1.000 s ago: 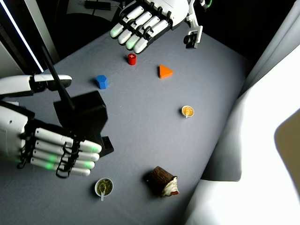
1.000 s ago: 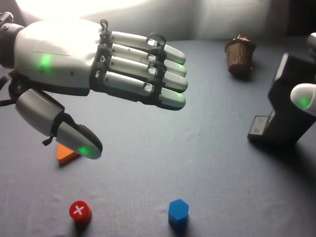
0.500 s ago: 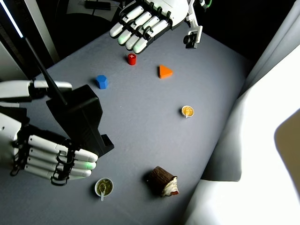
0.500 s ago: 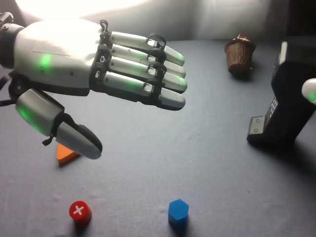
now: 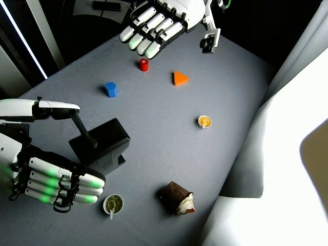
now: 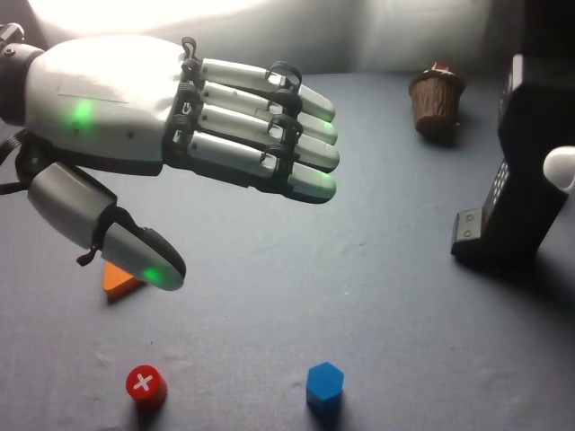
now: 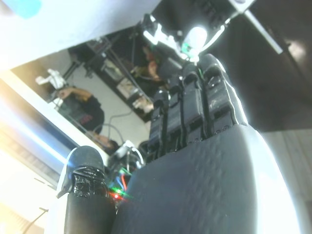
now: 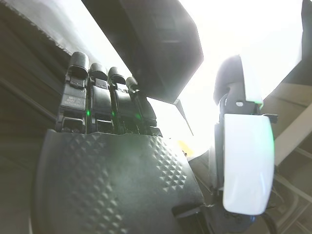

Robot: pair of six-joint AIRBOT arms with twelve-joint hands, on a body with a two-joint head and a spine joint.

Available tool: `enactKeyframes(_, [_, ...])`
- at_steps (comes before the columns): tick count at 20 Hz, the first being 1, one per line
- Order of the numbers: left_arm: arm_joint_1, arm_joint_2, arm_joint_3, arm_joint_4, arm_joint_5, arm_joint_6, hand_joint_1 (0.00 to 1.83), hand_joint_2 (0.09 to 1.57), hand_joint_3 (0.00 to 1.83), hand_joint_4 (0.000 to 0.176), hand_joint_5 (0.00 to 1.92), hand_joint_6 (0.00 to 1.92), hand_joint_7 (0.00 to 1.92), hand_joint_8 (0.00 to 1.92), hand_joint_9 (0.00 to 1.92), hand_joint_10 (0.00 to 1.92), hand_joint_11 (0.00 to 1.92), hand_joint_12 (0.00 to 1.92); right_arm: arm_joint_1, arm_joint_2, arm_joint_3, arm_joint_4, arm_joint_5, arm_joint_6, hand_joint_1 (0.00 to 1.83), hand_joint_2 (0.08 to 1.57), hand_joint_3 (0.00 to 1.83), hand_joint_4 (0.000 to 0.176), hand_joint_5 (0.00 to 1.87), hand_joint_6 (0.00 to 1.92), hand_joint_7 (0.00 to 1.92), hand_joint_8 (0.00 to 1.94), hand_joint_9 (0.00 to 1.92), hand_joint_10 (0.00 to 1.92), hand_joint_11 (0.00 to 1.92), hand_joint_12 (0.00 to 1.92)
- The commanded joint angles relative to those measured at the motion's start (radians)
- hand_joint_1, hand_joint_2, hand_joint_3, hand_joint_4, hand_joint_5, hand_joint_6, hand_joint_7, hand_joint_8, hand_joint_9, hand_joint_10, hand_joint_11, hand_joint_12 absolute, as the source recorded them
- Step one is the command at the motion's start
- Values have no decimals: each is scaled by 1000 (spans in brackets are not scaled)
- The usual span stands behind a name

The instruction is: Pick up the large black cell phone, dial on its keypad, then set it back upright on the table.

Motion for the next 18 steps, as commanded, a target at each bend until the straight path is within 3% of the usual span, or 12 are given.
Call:
enactKeyframes(1, [-19,6,3,-106,-60,3,13,1215,0,38,125,1,126,2,115,1,0,246,11,9,4,-23,118,11,773,1022,0,0,40,0,60,1,56,2,0,400])
enactKeyframes(7, [-19,6,3,-106,-59,3,17,1218,0,32,129,2,141,4,131,5,0,292,17,8,5,-23,115,17,776,1042,5,0,69,7,69,2,57,1,0,345])
enactKeyframes(10, [-19,6,3,-106,-59,3,66,1205,0,32,123,1,131,2,132,3,0,318,20,8,10,-23,111,21,830,1034,0,0,128,9,122,7,91,4,0,439])
enactKeyframes(11, [-19,6,3,-106,-59,3,79,1199,0,31,125,2,137,3,132,2,0,326,22,8,14,-23,109,22,841,1017,0,0,171,12,172,11,146,14,0,586])
enactKeyframes(14, [-19,7,3,-106,-59,3,48,1198,0,32,136,3,133,1,118,2,0,271,29,7,21,-23,106,24,907,1028,2,0,274,14,264,11,253,17,0,765])
enactKeyframes(15, [-19,7,3,-106,-59,3,64,1196,0,32,139,3,133,1,119,3,0,255,32,7,21,-23,106,24,1015,992,0,0,341,11,341,8,347,20,39,921])
enactKeyframes(16, [-19,7,3,-106,-59,3,64,1196,0,32,139,3,133,1,119,3,0,255,35,7,21,-23,105,24,1015,992,0,0,341,11,341,8,347,20,39,921])
enactKeyframes(17, [-19,7,3,-106,-59,2,71,1199,0,35,146,1,129,1,124,2,0,269,37,7,21,-23,105,24,1193,1059,6,0,561,25,651,25,727,86,366,1068])
enactKeyframes(18, [-19,7,3,-107,-59,2,71,1199,0,35,146,1,129,1,124,2,0,269,39,7,21,-23,104,26,1193,1059,6,0,561,25,651,25,727,86,366,1068])
